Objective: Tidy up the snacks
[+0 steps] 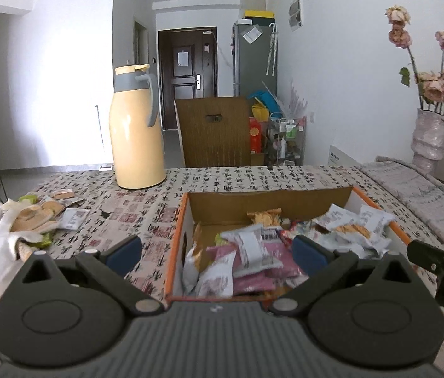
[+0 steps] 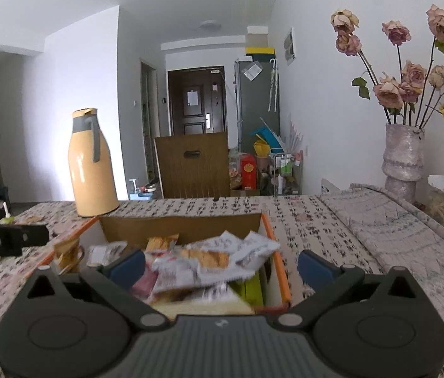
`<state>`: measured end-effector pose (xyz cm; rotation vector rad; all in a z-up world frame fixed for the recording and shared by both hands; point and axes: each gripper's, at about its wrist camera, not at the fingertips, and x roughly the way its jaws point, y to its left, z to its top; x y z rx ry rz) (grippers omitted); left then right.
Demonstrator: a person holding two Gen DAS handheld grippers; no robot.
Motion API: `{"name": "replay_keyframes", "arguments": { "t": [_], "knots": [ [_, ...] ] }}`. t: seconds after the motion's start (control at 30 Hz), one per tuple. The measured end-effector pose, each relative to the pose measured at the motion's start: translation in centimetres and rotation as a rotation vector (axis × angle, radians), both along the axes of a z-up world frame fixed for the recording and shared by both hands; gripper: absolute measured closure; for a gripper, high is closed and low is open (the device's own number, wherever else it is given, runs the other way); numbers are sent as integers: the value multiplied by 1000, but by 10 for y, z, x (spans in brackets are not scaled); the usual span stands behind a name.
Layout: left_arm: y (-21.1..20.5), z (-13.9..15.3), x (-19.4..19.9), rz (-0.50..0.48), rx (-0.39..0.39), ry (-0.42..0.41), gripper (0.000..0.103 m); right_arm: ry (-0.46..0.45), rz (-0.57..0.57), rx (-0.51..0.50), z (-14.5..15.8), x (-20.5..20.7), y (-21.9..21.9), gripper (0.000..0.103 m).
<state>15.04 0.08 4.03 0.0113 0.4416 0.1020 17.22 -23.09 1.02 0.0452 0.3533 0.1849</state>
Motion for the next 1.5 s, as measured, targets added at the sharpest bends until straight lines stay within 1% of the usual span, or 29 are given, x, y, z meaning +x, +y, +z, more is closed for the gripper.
{"name": "replay_keyframes", "arguments": {
  "t": [0.13,0.3,0.43,0.6,0.77,0.97,1.5],
  "knots": [
    [3,-4,-26,-14,-4,3,0,11,14,-6,-2,-28,-2,0],
    [8,-14,-55,-23,-13,33,0,39,31,-20,-8,-60,-1,0],
    [11,-24,-72,-32,-29,68,0,67,40,-24,-16,-81,-2,0],
    [14,-38,-87,-48,-21,107,0,118,45,-36,-31,-98,-3,0],
    [18,-51,-96,-54,-29,147,0,166,48,-37,-43,-107,-5,0],
    [16,-60,-104,-64,-26,175,0,195,47,-35,-50,-113,-5,0],
    [12,-65,-114,-87,-20,187,0,194,43,-29,-48,-116,-8,0]
  ]
}}
